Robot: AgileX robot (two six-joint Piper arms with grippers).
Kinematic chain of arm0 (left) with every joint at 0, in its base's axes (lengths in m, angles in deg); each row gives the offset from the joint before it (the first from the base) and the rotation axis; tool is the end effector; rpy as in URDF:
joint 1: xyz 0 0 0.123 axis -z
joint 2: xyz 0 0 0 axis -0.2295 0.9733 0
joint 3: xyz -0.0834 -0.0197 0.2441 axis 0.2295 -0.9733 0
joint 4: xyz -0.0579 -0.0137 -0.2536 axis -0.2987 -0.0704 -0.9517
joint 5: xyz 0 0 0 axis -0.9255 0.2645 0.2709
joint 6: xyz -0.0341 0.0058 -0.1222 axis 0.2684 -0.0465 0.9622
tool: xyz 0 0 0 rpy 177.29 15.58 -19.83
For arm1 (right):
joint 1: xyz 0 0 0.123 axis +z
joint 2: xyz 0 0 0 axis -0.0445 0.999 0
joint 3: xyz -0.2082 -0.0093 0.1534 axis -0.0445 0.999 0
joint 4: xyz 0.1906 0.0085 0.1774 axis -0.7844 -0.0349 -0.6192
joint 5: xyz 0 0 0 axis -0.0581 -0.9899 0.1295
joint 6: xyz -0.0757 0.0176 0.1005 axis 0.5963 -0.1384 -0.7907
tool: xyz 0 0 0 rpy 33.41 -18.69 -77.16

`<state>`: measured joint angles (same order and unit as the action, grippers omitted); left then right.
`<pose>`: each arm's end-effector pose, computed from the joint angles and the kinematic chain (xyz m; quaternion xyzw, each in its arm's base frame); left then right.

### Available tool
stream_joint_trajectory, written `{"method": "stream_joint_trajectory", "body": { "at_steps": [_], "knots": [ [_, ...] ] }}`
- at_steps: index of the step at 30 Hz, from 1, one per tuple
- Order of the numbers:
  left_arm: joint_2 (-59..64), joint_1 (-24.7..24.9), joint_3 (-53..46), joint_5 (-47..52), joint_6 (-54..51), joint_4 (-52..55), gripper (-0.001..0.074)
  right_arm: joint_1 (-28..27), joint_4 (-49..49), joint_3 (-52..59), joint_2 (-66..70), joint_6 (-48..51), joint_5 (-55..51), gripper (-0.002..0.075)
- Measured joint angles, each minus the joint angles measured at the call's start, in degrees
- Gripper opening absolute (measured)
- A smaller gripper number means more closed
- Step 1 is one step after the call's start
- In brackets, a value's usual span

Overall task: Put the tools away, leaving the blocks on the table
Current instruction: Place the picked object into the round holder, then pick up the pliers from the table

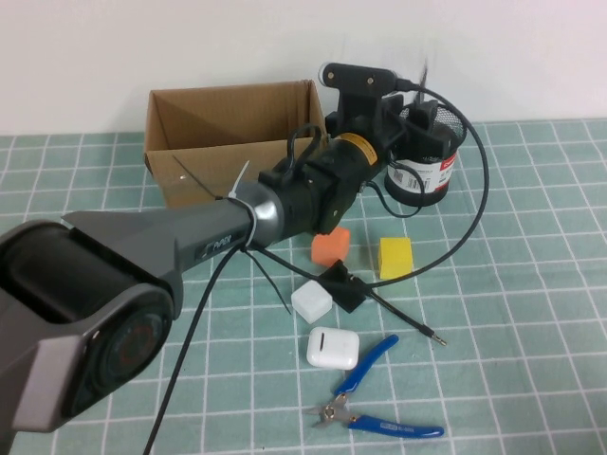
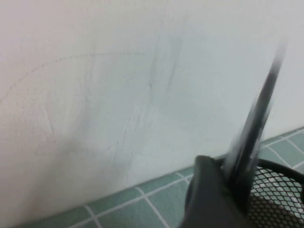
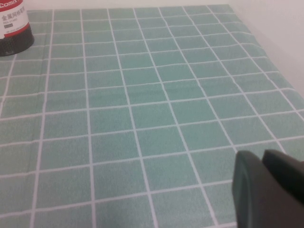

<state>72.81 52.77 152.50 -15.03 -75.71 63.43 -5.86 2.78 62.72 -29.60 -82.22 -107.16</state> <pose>0.4413 -0.3655 0.1592 0.1976 0.7176 -0.2786 0.6069 0.1224 -0.0158 0.1689 0.0433 0.7821 -0.0450 0.6201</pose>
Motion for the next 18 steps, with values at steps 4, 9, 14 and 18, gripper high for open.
{"method": "stream_joint_trajectory", "body": {
  "at_steps": [4, 9, 14, 18],
  "knots": [
    [-1.4, 0.0, 0.0, 2.3, 0.1, 0.0, 0.0394, 0.0, 0.0, 0.0, 0.0, 0.0, 0.0, -0.0008],
    [-5.7, 0.0, 0.0, 8.3, 0.1, 0.0, 0.0403, 0.0, 0.0, 0.0, 0.0, 0.0, 0.0, -0.0008],
    [-14.0, 0.6, 0.0, 22.7, -2.0, 0.0, 0.0384, 0.0, 0.0, 0.0, 0.0, 0.0, 0.0, -0.0008],
    [-21.5, 2.4, 0.0, 39.9, -7.4, 1.3, 0.0295, 0.0, 0.0, 0.0, 0.0, 0.0, 0.0, -0.0008]
  ]
}}
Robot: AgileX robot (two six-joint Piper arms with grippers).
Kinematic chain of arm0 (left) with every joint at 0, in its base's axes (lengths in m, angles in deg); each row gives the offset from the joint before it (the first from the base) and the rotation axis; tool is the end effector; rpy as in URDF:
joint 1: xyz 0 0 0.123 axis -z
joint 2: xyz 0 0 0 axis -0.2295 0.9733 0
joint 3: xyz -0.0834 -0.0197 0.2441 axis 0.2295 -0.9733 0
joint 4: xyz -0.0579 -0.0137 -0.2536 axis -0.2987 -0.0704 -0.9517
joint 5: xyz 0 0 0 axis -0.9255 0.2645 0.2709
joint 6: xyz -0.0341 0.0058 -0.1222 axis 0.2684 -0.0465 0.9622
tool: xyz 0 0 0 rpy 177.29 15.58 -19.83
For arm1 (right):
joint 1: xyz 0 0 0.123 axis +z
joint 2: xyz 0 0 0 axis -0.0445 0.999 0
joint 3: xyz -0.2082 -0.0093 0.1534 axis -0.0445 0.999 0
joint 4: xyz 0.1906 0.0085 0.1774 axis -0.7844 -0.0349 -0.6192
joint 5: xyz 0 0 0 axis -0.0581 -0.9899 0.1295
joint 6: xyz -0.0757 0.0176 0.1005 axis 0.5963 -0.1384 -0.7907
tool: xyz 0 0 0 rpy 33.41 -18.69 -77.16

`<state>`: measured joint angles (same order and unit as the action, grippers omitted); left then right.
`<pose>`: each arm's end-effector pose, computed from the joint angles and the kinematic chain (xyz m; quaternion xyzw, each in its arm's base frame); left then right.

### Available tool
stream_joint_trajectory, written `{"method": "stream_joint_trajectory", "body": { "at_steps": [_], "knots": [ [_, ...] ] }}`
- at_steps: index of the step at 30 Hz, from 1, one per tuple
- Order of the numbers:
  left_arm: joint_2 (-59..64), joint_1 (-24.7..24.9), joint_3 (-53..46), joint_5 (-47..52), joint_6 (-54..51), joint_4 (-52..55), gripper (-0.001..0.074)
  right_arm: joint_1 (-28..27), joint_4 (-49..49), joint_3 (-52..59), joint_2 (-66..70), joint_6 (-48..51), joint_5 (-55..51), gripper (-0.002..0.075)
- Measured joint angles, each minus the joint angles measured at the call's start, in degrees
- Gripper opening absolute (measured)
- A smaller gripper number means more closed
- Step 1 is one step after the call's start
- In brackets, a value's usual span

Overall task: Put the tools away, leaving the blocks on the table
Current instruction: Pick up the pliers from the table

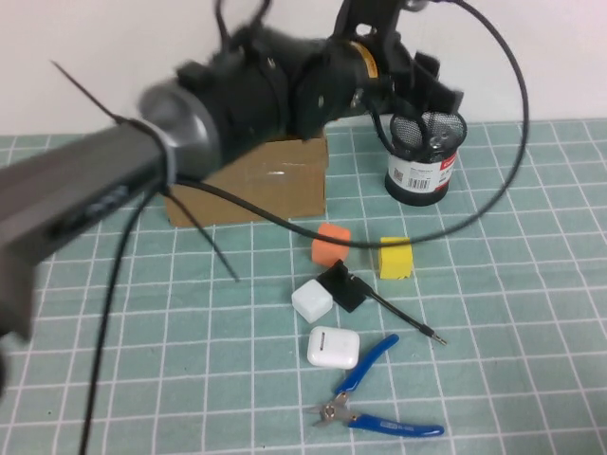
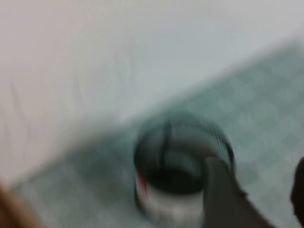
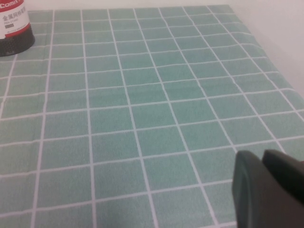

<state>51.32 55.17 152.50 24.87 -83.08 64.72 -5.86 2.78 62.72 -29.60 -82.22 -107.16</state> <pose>0.3828 -0.3411 0.2803 0.2932 0.7887 -0.1899 0.5059 0.1224 -0.0158 0.1689 0.0433 0.7821 -0.0450 0.6201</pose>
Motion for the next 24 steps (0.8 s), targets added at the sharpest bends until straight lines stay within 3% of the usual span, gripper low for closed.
{"method": "stream_joint_trajectory", "body": {
  "at_steps": [4, 9, 16, 24],
  "knots": [
    [-4.8, 1.4, -1.2, 16.9, -2.1, 0.6, 0.016, 0.0, 0.0, 0.0, 0.0, 0.0, 0.0, -0.0008],
    [-12.9, 1.7, -11.7, 22.4, -2.5, 1.0, 0.0024, 0.0, 0.0, 0.0, 0.0, 0.0, 0.0, -0.0008],
    [-32.5, 1.5, -35.2, 11.4, -0.6, 1.1, 0.0, 0.0, 0.0, 0.0, 0.0, 0.0, 0.0, -0.0008],
    [-56.5, 0.4, -54.4, 9.0, 3.9, 1.2, 0.0, 0.0, 0.0, 0.0, 0.0, 0.0, 0.0, -0.0008]
  ]
}}
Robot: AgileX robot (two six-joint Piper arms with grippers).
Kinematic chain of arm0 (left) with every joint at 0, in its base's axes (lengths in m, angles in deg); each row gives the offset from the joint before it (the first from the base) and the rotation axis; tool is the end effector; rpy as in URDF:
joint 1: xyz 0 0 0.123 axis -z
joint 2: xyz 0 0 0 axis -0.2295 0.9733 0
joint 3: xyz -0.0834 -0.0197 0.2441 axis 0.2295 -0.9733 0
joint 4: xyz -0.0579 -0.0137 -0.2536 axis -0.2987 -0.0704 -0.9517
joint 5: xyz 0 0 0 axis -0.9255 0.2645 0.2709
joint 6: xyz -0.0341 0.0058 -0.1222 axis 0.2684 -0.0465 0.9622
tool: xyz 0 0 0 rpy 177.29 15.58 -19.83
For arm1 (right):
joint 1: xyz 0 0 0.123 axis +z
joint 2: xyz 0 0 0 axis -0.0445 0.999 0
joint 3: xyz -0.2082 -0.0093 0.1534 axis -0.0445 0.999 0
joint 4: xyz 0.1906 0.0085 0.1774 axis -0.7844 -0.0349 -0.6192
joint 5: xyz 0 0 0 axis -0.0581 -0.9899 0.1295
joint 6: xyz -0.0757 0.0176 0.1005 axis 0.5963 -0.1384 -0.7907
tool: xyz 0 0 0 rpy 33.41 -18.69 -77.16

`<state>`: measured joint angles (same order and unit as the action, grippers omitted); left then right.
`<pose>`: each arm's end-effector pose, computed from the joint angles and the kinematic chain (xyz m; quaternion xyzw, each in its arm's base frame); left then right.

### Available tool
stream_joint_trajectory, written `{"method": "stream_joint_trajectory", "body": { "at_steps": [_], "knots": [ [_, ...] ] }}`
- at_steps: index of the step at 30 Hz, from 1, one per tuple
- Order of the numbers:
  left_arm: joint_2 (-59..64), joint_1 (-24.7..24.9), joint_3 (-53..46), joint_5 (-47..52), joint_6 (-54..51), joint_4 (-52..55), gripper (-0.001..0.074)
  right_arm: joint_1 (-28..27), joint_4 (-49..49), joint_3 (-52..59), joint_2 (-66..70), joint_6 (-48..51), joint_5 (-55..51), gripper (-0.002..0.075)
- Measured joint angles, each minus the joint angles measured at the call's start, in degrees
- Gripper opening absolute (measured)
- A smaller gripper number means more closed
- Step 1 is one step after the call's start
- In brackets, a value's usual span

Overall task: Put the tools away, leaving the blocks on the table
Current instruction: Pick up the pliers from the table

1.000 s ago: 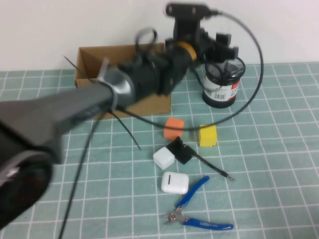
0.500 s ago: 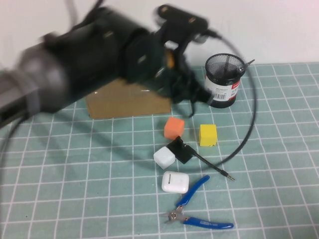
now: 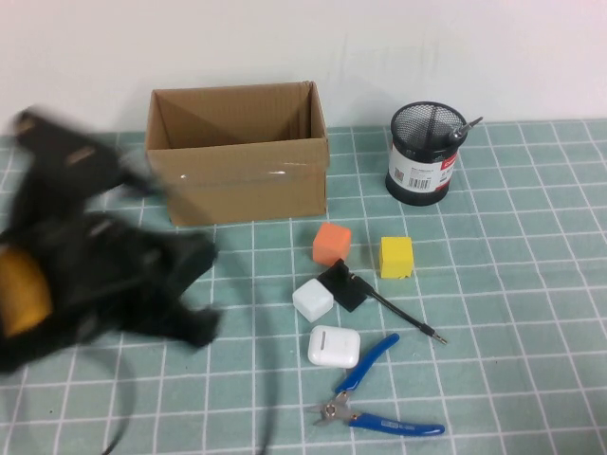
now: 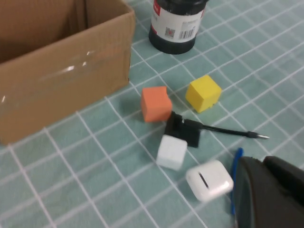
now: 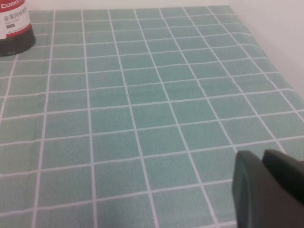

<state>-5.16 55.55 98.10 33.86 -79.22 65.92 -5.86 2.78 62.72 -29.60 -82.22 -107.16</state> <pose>0.1960 -0.1730 0.2923 0.2823 0.8254 -0.1777 0.4556 0.1224 -0.0158 0.1689 0.0433 0.7821 -0.0450 0.6201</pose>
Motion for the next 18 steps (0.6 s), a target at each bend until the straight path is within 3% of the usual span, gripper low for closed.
{"method": "stream_joint_trajectory", "body": {
  "at_steps": [9, 18],
  "knots": [
    [-19.3, 0.0, -10.5, 0.6, 3.7, 0.0, -0.0001, 0.0, 0.0, 0.0, 0.0, 0.0, 0.0, -0.0008],
    [-22.7, 0.0, -11.1, 4.7, 3.9, 0.9, -0.0001, 0.0, 0.0, 0.0, 0.0, 0.0, 0.0, -0.0008]
  ]
}}
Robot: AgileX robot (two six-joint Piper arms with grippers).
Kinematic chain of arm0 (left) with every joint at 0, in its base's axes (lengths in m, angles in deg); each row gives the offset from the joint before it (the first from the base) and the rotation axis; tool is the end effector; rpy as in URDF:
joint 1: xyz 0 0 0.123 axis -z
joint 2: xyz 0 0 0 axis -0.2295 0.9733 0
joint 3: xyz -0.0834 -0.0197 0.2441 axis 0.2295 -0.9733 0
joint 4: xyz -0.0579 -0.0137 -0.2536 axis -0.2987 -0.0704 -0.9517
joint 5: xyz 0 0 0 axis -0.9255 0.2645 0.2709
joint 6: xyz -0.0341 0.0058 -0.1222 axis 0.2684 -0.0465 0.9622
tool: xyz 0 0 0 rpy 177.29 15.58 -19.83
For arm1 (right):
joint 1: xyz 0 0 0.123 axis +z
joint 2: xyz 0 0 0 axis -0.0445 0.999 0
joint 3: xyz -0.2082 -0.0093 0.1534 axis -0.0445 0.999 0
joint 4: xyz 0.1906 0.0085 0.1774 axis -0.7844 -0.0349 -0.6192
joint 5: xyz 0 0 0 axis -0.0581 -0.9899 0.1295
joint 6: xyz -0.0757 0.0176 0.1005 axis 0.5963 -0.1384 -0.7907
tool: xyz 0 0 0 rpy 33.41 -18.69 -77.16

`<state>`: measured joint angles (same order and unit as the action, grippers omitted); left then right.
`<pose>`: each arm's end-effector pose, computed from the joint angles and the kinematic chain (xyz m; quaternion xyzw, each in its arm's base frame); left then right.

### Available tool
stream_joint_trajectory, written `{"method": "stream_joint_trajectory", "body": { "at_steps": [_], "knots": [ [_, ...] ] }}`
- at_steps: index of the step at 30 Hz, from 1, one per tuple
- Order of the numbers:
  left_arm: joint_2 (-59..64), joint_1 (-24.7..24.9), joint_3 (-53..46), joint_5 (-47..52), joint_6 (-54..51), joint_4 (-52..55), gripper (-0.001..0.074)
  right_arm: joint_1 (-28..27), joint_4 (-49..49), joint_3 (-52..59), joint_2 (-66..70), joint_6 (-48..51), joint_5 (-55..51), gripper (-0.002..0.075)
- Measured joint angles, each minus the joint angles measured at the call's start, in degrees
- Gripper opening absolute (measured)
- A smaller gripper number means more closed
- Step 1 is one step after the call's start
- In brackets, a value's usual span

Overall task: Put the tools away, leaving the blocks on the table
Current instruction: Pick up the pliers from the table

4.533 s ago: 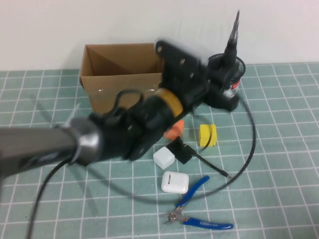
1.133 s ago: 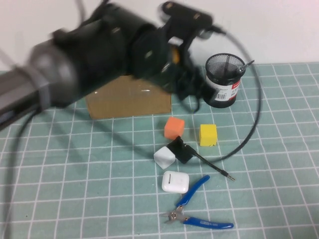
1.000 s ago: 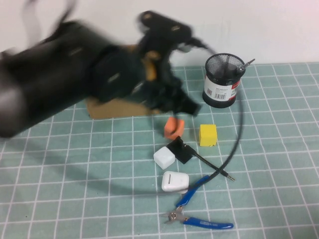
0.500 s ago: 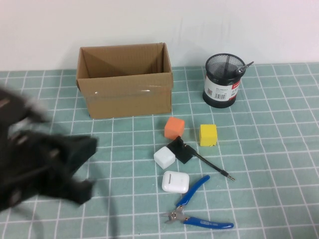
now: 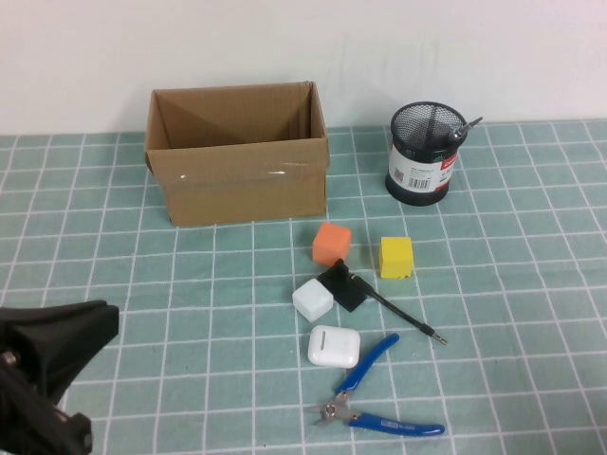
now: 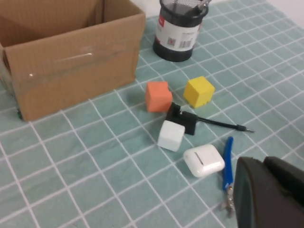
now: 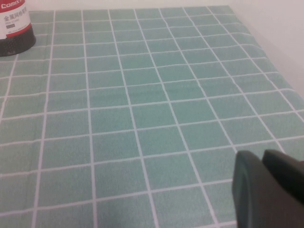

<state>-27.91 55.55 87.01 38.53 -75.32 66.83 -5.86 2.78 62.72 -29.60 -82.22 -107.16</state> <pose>0.1373 -0.1174 0.2989 0.2447 0.8042 -0.2079 0.5001 0.1224 -0.0158 0.1689 0.0433 0.7821 -0.0450 0.6201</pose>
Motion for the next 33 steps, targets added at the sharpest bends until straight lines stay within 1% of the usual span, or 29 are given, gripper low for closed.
{"method": "stream_joint_trajectory", "body": {
  "at_steps": [2, 4, 7, 9, 11, 13, 14, 17, 22, 25, 28, 33],
  "knots": [
    [-0.2, 0.0, -0.6, -1.2, 0.1, 1.1, -0.0001, 0.0, 0.0, 0.0, 0.0, 0.0, 0.0, -0.0008],
    [-0.5, 0.0, -2.4, -4.7, 0.2, 2.7, -0.0001, 0.0, 0.0, 0.0, 0.0, 0.0, 0.0, -0.0008],
    [-3.1, -0.1, -7.8, -13.9, -0.6, 4.5, -0.0001, 0.0, 0.0, 0.0, 0.0, 0.0, 0.0, -0.0008],
    [-5.7, -1.2, -12.3, -21.8, -4.0, 3.4, -0.0001, 0.0, 0.0, 0.0, 0.0, 0.0, 0.0, -0.0008],
    [-9.2, -3.5, -17.7, -30.2, -10.2, -0.9, -0.0002, 0.0, 0.0, 0.0, 0.0, 0.0, 0.0, -0.0008],
    [-12.4, -6.8, -22.9, -37.1, -16.2, -5.4, -0.0002, 0.0, 0.0, 0.0, 0.0, 0.0, 0.0, -0.0008],
    [-14.1, -8.8, -25.2, -40.4, -18.0, -6.9, -0.0002, 0.0, 0.0, 0.0, 0.0, 0.0, 0.0, -0.0008],
    [-18.6, -15.2, -30.6, -46.1, -19.7, -7.7, -0.0002, 0.0, 0.0, 0.0, 0.0, 0.0, 0.0, -0.0008],
    [-25.4, -26.2, -35.7, -47.4, -18.9, -7.1, -0.0003, 0.0, 0.0, 0.0, 0.0, 0.0, 0.0, -0.0008],
    [-28.6, -30.9, -37.4, -47.1, -18.5, -7.0, -0.0003, 0.0, 0.0, 0.0, 0.0, 0.0, 0.0, -0.0008],
    [-31.8, -32.8, -37.7, -43.6, -18.1, -7.0, -0.0003, 0.0, 0.0, 0.0, 0.0, 0.0, 0.0, -0.0008],
    [-34.6, -32.9, -37.7, -32.5, -15.9, -7.0, -0.0003, 0.0, 0.0, 0.0, 0.0, 0.0, 0.0, -0.0008]
  ]
}}
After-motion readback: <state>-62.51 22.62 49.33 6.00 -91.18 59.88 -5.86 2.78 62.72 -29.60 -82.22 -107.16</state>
